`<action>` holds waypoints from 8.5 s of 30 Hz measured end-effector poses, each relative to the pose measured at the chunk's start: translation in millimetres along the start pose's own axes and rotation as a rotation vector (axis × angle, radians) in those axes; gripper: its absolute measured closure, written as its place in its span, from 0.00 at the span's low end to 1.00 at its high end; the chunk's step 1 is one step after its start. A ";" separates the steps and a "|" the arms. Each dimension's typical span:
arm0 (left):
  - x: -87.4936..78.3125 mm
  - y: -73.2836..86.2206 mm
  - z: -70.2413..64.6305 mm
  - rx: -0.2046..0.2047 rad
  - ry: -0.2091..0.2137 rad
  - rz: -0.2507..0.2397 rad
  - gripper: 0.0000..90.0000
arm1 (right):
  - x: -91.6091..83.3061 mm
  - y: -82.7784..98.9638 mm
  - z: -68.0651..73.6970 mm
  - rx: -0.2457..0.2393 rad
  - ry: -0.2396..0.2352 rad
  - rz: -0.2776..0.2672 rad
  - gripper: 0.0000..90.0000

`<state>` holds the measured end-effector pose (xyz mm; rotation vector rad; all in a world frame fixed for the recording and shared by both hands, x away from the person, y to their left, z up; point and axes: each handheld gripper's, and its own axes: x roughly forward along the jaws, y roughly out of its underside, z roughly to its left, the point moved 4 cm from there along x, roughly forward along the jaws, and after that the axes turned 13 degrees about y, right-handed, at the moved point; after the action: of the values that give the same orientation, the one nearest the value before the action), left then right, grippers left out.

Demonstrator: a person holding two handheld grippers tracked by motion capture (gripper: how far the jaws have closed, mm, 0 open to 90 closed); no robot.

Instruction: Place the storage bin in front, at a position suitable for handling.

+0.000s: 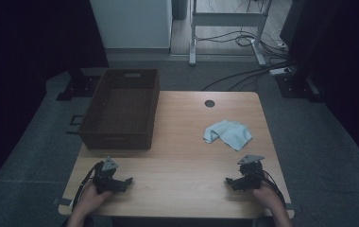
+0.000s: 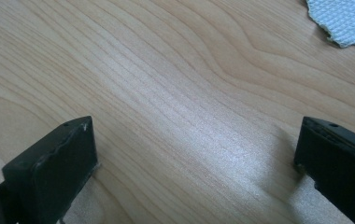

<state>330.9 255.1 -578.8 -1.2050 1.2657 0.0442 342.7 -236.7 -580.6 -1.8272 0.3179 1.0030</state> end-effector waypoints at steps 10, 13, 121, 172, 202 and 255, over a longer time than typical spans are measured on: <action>0.3 -0.3 0.0 -0.002 -0.002 0.000 0.00 | 0.3 -1.3 0.5 -0.003 -0.003 0.010 0.00; 0.4 -0.4 0.1 -0.002 -0.002 0.000 0.00 | 0.5 -1.3 0.5 -0.003 -0.002 0.009 0.00; 4.1 -4.3 0.3 -0.018 -0.019 -0.006 0.00 | 87.2 -131.3 -67.6 0.191 0.113 0.026 0.91; 4.8 -4.8 -0.7 -0.026 -0.029 -0.009 0.00 | -123.0 -137.6 -62.9 0.054 0.106 -0.250 0.90; 4.5 -4.7 -0.5 -0.025 -0.024 -0.007 0.00 | -127.6 -31.0 -31.6 0.039 0.076 -0.195 0.90; -5.4 -13.9 -6.0 0.002 0.063 -0.095 0.00 | -71.3 -64.5 14.5 0.027 -0.045 -0.193 0.00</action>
<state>333.2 247.9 -564.7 -1.2721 1.2614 -0.0651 330.1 -208.6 -488.3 -1.7716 0.1241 0.8996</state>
